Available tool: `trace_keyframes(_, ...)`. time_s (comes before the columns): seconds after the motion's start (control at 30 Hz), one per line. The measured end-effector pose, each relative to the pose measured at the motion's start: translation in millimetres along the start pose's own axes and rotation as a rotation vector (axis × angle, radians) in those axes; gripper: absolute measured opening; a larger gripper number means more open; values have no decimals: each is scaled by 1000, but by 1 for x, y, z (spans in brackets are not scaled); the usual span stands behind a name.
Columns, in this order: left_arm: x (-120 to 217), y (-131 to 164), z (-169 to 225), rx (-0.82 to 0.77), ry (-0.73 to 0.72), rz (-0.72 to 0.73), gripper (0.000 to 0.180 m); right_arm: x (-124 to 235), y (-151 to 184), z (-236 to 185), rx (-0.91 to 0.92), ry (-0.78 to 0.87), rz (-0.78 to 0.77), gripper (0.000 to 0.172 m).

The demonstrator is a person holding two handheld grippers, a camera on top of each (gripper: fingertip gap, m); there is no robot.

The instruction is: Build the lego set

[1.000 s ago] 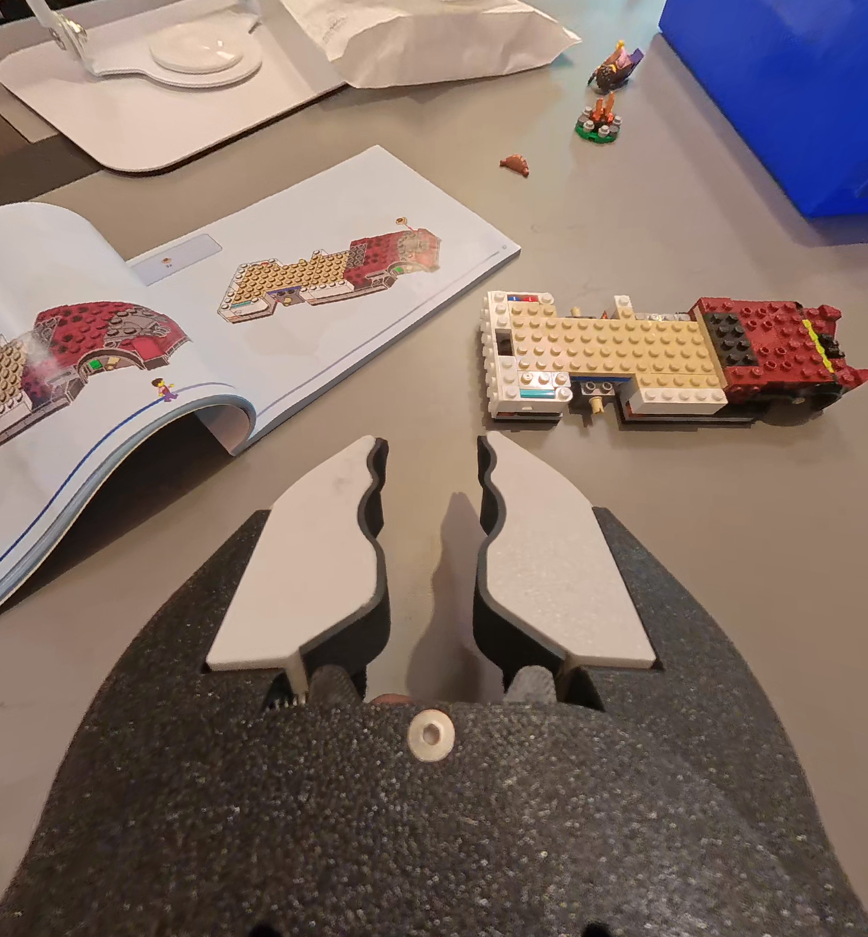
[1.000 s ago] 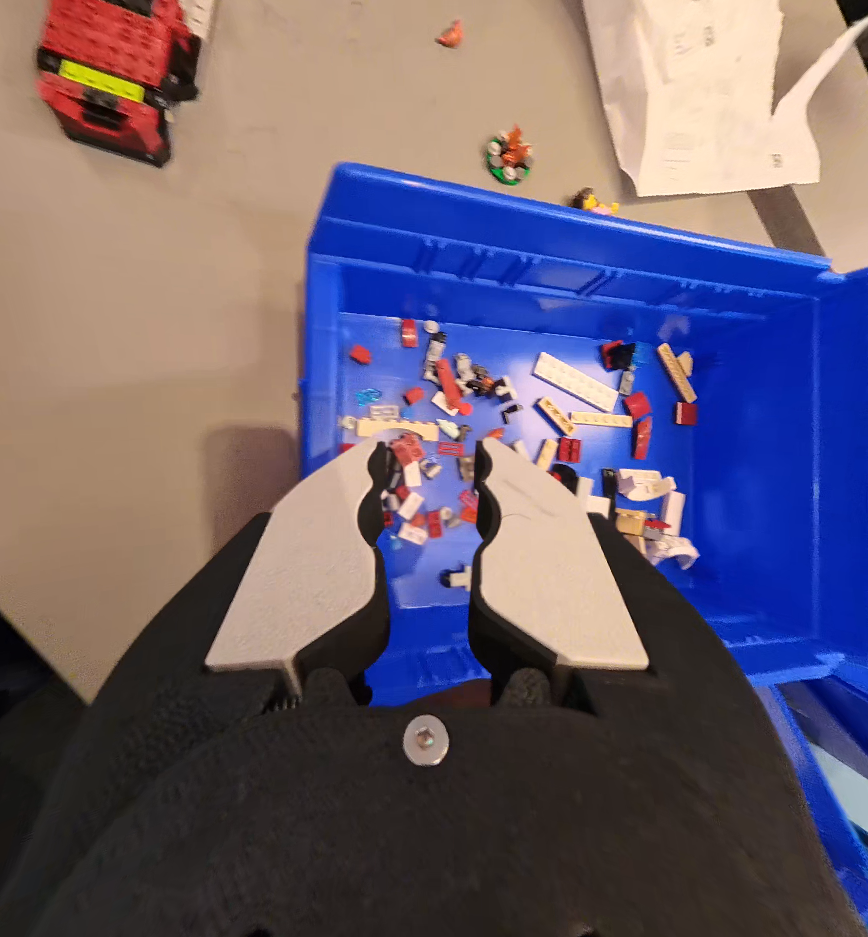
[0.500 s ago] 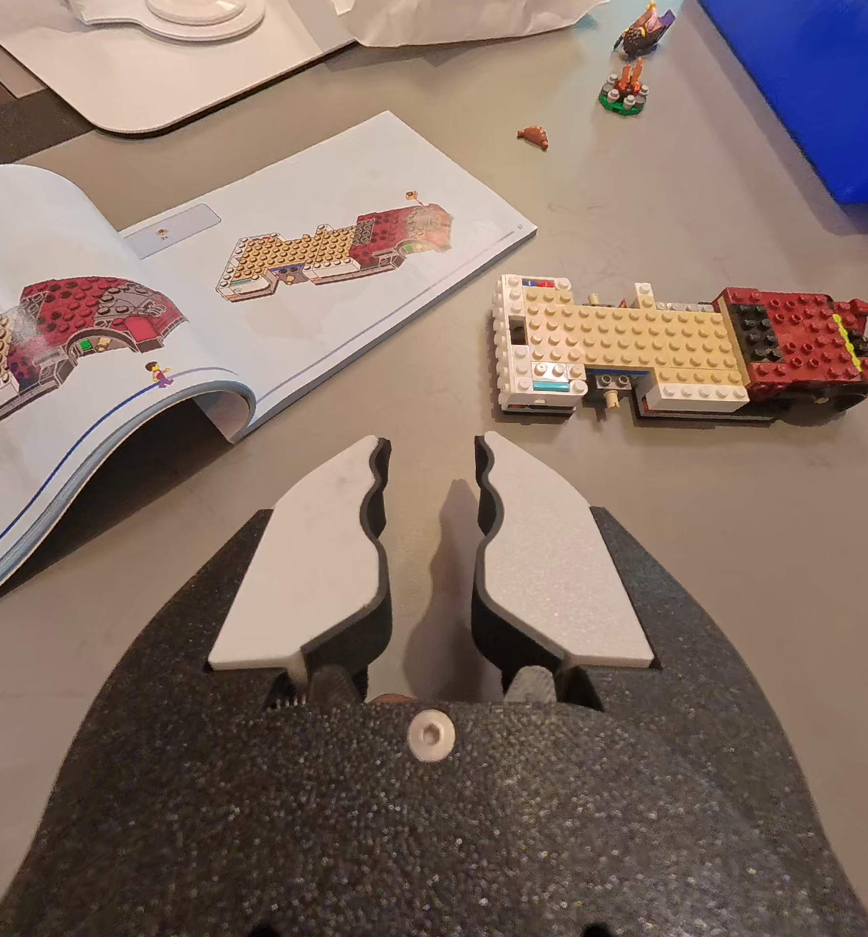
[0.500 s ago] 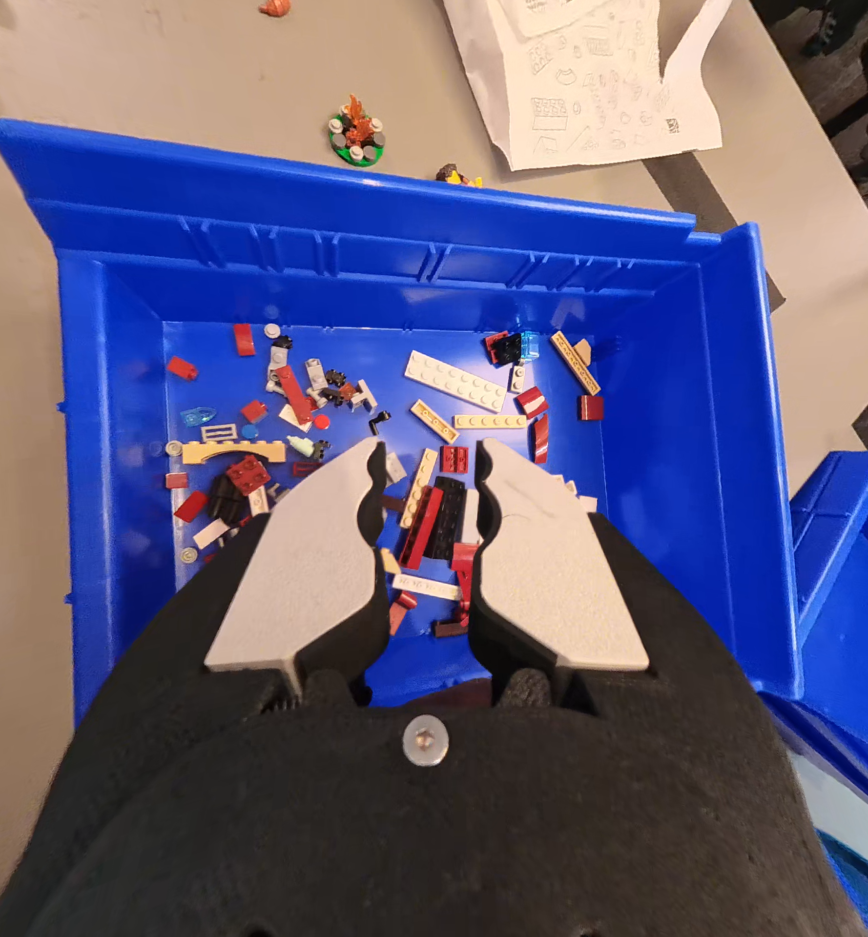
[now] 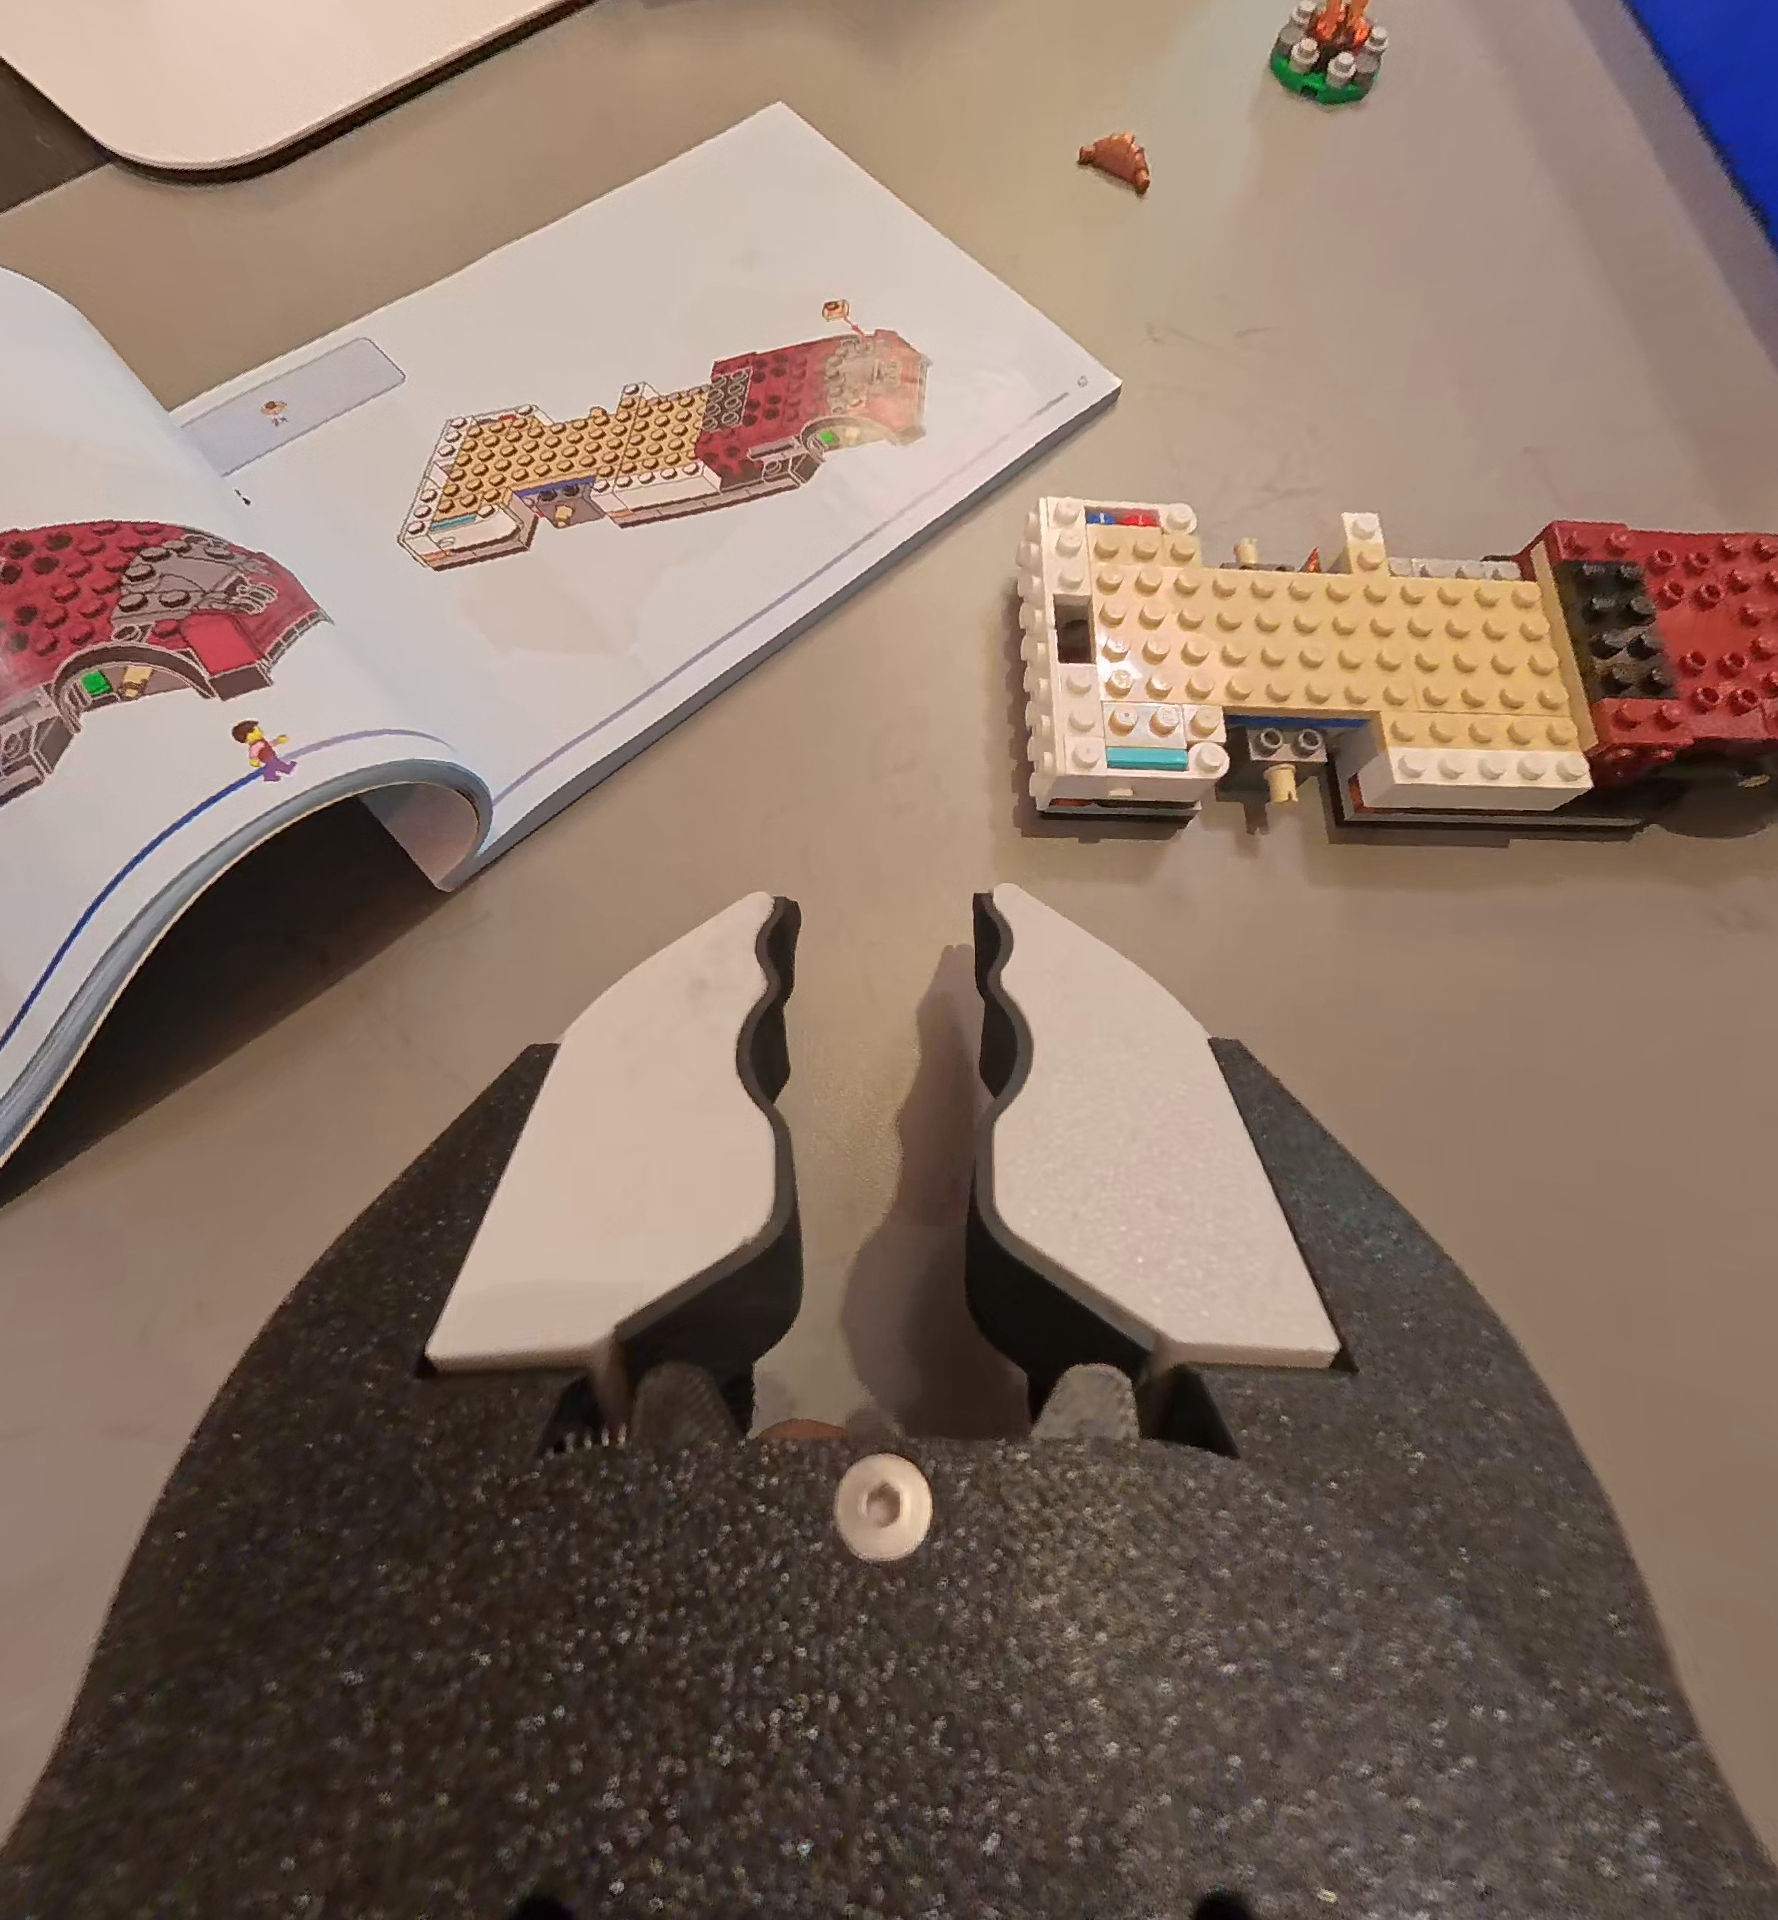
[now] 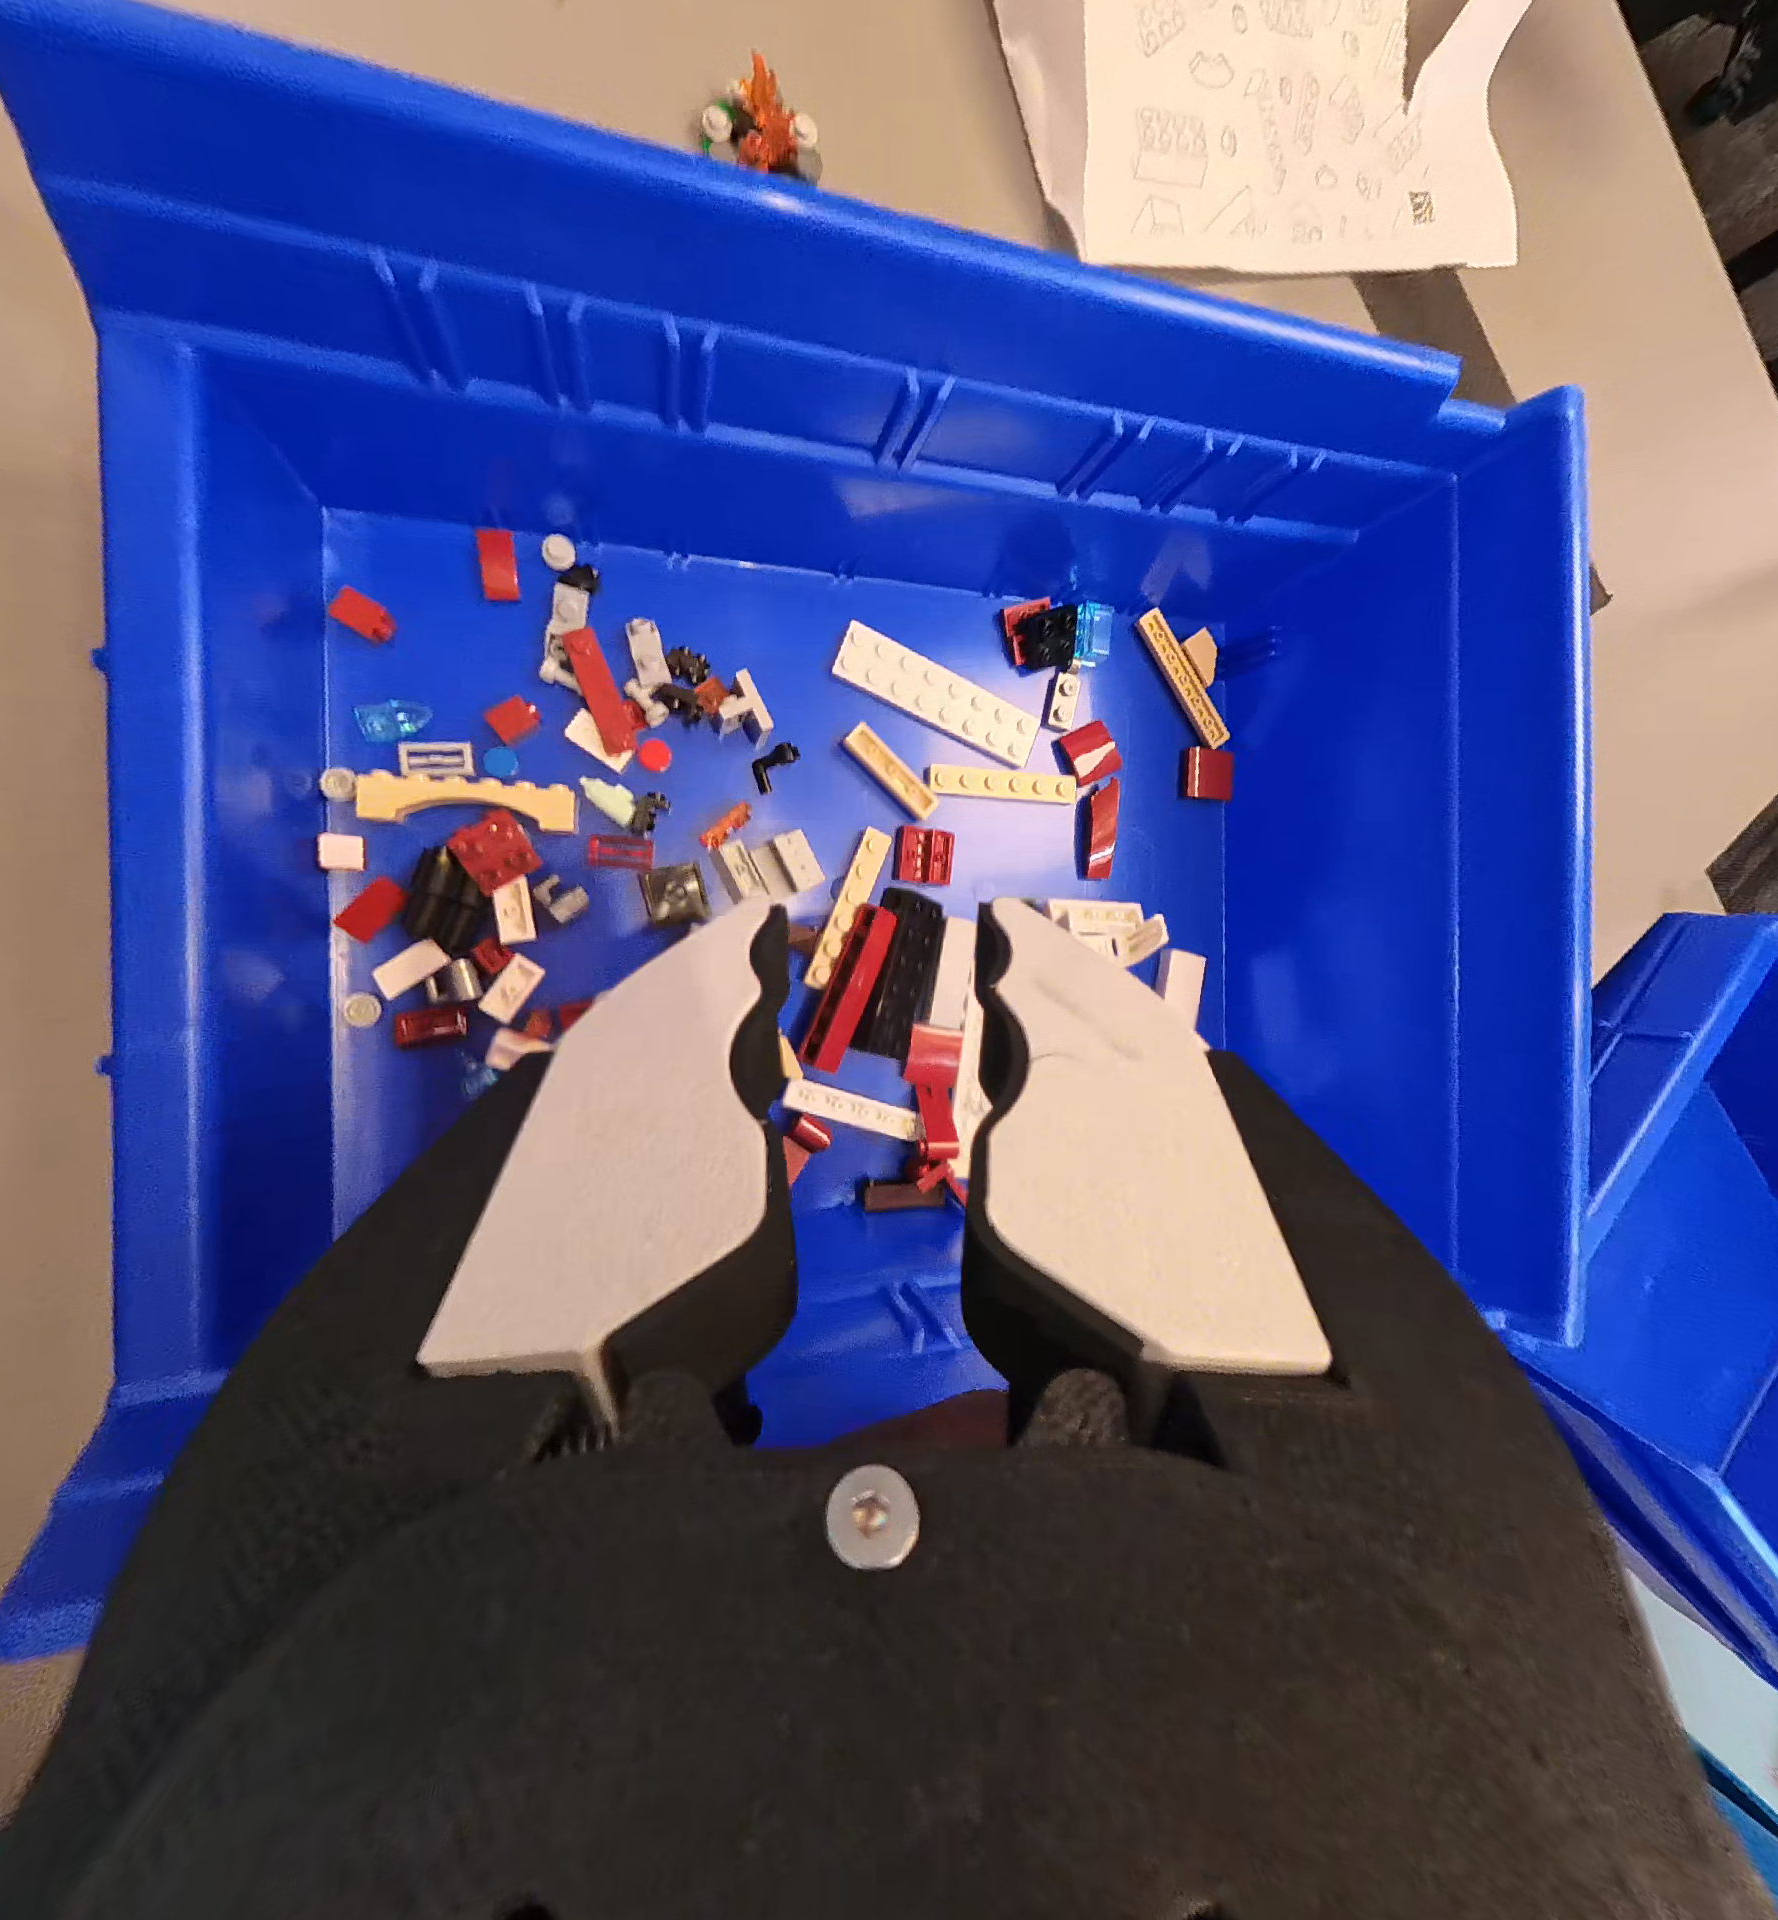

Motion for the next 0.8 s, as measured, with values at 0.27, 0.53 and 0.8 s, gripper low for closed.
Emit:
trace_keyframes(0.27, -6, 0, 4, -38, -24, -59, 34, 0, 3, 1, 57, -18, -70, 34)
trace_keyframes(0.53, -9, 1, 7, -68, -44, -90, 34, -21, -9, -10, 131, -63, -236, 34)
trace_keyframes(0.8, -7, 1, 7, -64, -25, -71, 34, -26, -7, -18, 192, -109, -303, 34)
Point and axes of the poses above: each gripper's, where its closed fingertips meet, x back along the fingers, y out of its underside, z = x × y across the jaws, the point moved 10 cm from there along x, back along the fingers, and after that the axes turned 7 degrees about y, right-handed, at the moved point
